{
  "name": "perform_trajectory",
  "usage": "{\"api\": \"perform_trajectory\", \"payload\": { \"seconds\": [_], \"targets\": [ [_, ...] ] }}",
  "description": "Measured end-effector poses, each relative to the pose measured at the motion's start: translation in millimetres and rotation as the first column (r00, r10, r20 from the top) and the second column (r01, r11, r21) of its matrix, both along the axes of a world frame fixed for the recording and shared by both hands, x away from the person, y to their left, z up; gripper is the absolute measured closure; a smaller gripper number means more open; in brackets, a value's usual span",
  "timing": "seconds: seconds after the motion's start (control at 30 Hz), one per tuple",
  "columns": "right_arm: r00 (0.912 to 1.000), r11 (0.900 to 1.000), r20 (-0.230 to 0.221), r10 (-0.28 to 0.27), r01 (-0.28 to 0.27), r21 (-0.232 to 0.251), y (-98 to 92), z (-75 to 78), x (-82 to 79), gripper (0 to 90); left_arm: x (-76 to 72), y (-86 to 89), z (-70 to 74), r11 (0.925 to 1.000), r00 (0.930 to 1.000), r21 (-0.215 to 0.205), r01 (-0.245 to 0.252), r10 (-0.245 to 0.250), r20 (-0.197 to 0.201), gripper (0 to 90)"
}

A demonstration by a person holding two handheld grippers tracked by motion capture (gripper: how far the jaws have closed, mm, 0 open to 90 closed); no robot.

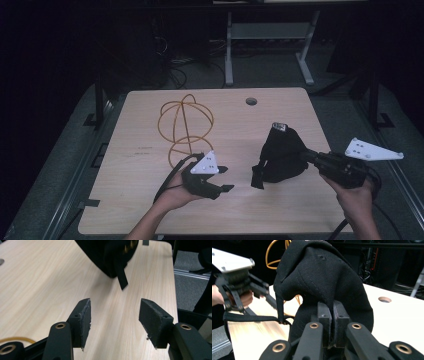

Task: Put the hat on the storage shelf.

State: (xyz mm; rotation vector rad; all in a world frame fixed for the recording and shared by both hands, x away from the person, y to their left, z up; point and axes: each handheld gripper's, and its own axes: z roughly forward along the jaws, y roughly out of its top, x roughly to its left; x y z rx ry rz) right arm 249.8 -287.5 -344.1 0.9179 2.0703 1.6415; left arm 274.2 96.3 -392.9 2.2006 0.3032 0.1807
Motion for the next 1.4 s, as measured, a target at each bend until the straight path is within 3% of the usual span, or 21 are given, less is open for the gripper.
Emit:
{"api": "perform_trajectory", "payload": {
  "seconds": [0.1, 0.2, 0.3, 0.5, 0.8, 0.9, 1.03, 1.4],
  "targets": [
    [1.0, 1.0, 0.002, 0.008, -0.008, -0.005, 2.7, 9.7, 4.5, 86.7, -0.6, 3.5, -5.5, 0.9999, 0.9999, 0.013, 0.009, -0.009, 0.009, 41.4],
    [0.9999, 1.0, 0.005, 0.01, -0.01, -0.017, 5.2, 18.6, 10.3, 86.7, -1.3, 8.2, -10.5, 1.0, 0.9998, -0.006, 0.006, -0.006, -0.017, 41.0],
    [0.9999, 1.0, 0.0, 0.014, -0.014, -0.025, 8.8, 25.3, 15.2, 86.7, -2.2, 12.6, -16.5, 1.0, 0.9999, 0.0, 0.001, -0.001, -0.011, 40.3],
    [0.9994, 0.999, -0.012, 0.034, -0.034, -0.032, 18.4, 34.2, 24.7, 86.6, -5.3, 15.1, -26.4, 0.9991, 1.0, 0.041, 0.004, -0.004, -0.005, 40.0],
    [0.9987, 0.998, -0.024, 0.045, -0.046, -0.044, 29.3, 44.3, 36.2, 86.5, -10.4, 18.1, -34.2, 0.9991, 0.9998, 0.039, -0.013, 0.012, 0.015, 38.1],
    [0.9985, 0.998, -0.024, 0.05, -0.051, -0.048, 33.7, 47.8, 39.2, 86.5, -12.2, 18.3, -37.6, 0.9982, 0.9997, 0.06, -0.008, 0.007, 0.022, 36.8],
    [0.9979, 0.996, -0.019, 0.061, -0.062, -0.057, 39.5, 53.4, 43.4, 86.5, -12.1, 20.8, -40.0, 0.9989, 1.0, 0.046, -0.004, 0.004, 0.003, 36.2],
    [0.9943, 0.992, 0.004, 0.106, -0.106, -0.064, 60.3, 74.2, 55.6, 86.4, -10.0, 23.0, -41.9, 0.9989, 0.9996, 0.037, -0.028, 0.028, 0.007, 34.9]
  ]
}}
